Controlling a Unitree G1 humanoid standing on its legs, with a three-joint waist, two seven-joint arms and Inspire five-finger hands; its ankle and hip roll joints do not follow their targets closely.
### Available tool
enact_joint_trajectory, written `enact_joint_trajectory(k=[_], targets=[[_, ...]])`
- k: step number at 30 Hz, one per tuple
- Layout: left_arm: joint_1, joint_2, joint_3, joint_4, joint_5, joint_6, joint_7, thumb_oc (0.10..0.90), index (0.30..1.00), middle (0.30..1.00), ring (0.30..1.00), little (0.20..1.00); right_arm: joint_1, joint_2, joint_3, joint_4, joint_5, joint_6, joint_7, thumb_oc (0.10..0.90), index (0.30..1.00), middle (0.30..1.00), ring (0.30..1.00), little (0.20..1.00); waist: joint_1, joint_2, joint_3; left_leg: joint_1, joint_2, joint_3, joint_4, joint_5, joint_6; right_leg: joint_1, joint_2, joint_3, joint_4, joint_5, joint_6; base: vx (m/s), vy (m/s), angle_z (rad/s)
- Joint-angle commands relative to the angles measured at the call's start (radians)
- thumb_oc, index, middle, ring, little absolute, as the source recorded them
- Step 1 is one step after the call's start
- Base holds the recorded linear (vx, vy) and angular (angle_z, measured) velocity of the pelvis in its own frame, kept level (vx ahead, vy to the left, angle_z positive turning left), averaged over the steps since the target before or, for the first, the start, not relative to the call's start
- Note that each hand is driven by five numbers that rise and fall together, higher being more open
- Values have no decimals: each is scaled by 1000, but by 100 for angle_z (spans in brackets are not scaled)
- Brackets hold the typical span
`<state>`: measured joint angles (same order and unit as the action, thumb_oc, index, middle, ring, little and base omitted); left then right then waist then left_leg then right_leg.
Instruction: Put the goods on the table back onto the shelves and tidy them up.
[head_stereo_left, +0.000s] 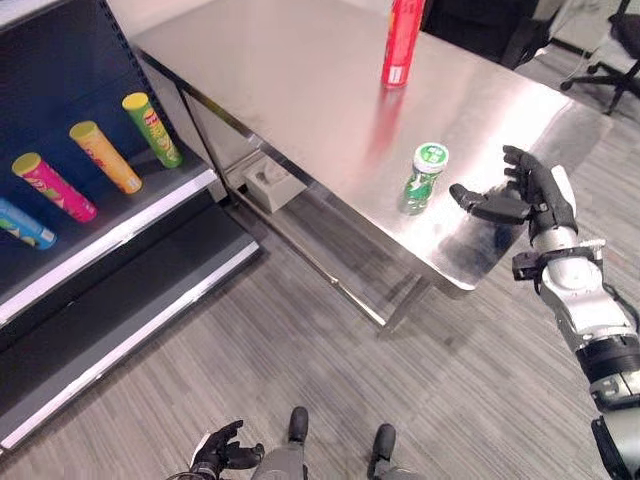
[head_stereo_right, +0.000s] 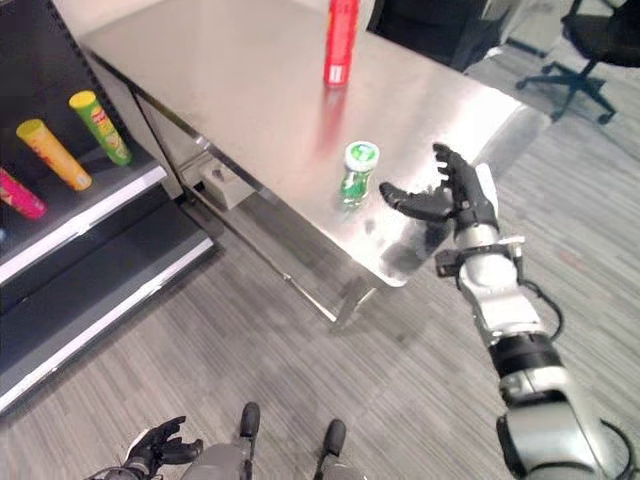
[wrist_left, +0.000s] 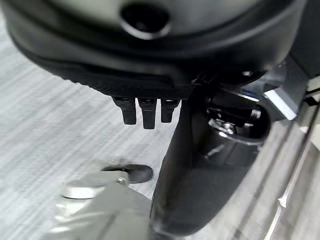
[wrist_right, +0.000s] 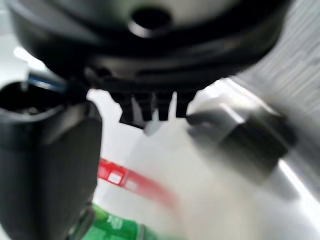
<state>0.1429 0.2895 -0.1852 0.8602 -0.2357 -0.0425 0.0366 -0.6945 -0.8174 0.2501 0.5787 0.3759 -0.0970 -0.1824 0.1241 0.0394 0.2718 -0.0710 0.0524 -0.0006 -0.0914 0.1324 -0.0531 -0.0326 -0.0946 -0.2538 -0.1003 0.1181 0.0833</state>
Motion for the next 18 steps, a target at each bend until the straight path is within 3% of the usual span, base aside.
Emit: enact_joint_trajectory(k=[1,12,18], targets=[[-31,55,-54,9,-29,-35,20,800,900,900,900,900,-130,-101,37,-35,-8,-63,-39,800,900,900,900,900,16,-45,-28,20,-4,-31,4,-95,-31,28,-67,24,13,-57,89,-10,-20,21],[-24,48,-47,11,-17,-36,30,800,900,900,900,900,-130,-94,54,-74,-58,-66,-46,800,900,900,900,900,32,-39,-22,12,-11,-52,4,-94,-31,38,-70,5,13,-66,89,11,-2,7],[-24,40,-36,-6,12,-34,29,800,900,900,900,900,28,-99,-51,-230,-114,-76,-44,800,900,900,900,900,19,-42,-27,24,-9,-52,4,-104,-32,51,-75,-7,13,-71,93,17,-4,12]])
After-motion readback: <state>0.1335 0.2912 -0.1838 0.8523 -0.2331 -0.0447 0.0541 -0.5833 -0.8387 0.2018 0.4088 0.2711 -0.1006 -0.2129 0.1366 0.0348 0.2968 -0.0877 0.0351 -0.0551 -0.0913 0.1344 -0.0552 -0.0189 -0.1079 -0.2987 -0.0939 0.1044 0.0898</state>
